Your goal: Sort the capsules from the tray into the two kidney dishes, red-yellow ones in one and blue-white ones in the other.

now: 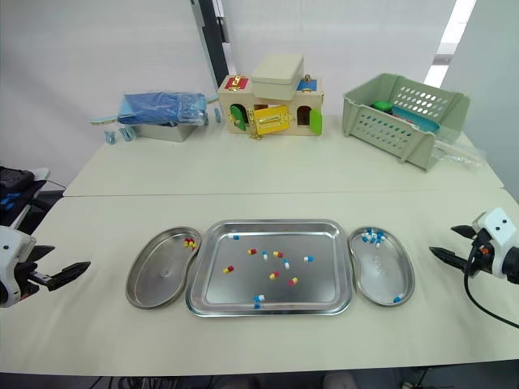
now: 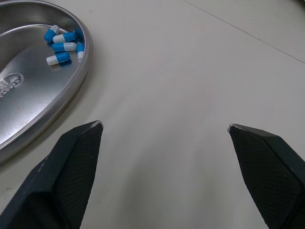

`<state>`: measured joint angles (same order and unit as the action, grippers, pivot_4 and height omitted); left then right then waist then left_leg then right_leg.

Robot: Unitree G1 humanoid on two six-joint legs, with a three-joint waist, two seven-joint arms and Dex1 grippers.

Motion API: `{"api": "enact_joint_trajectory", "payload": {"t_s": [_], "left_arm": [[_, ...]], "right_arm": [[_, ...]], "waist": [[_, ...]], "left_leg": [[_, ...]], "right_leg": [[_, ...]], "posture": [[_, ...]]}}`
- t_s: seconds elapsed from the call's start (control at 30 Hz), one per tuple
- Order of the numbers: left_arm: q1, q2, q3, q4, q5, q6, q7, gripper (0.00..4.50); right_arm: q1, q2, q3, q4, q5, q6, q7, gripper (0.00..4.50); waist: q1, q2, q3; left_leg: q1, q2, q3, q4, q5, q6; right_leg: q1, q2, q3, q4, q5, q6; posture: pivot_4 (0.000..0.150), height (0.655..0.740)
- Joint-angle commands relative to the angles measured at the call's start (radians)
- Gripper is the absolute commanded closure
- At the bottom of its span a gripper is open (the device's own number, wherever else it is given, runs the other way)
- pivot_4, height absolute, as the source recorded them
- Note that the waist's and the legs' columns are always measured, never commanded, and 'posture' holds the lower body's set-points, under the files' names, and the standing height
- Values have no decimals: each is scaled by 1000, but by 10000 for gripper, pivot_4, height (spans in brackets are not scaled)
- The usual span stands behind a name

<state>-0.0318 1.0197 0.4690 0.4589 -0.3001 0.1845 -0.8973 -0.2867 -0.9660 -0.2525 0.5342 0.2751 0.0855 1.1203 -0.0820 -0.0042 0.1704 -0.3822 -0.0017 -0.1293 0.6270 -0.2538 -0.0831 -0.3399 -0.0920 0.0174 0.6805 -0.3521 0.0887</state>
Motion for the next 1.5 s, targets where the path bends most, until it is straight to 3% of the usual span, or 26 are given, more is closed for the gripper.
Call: {"api": "enact_joint_trajectory", "payload": {"t_s": [0.03, 1.2, 1.37, 1.5], "left_arm": [[3, 22, 36, -18, -5, -3, -3, 0], [-42, 33, 10, 39, 31, -20, -32, 0], [-53, 31, -16, 33, 50, -32, -41, 0], [-65, 36, -28, -20, 35, -8, -70, 0]], "right_arm": [[2, -30, -31, -9, 7, -10, 9, 572], [44, -44, -41, 1, 11, -29, 17, 572], [127, -39, -116, -98, 93, -9, 68, 572], [295, 0, -204, -347, 223, 103, 120, 572]], "waist": [[0, 0, 0], [-1, 0, 0], [0, 0, 0], [3, 0, 0]], "left_leg": [[0, 0, 0, 0, 0, 0], [0, 0, 0, 0, 0, 0], [0, 0, 0, 0, 0, 0], [0, 0, 0, 0, 0, 0]], "right_leg": [[0, 0, 0, 0, 0, 0], [0, 0, 0, 0, 0, 0], [0, 0, 0, 0, 0, 0], [1, 0, -1, 0, 0, 0]], "posture": [[1500, 7400], [1500, 7400], [1500, 7400], [1500, 7400]]}}
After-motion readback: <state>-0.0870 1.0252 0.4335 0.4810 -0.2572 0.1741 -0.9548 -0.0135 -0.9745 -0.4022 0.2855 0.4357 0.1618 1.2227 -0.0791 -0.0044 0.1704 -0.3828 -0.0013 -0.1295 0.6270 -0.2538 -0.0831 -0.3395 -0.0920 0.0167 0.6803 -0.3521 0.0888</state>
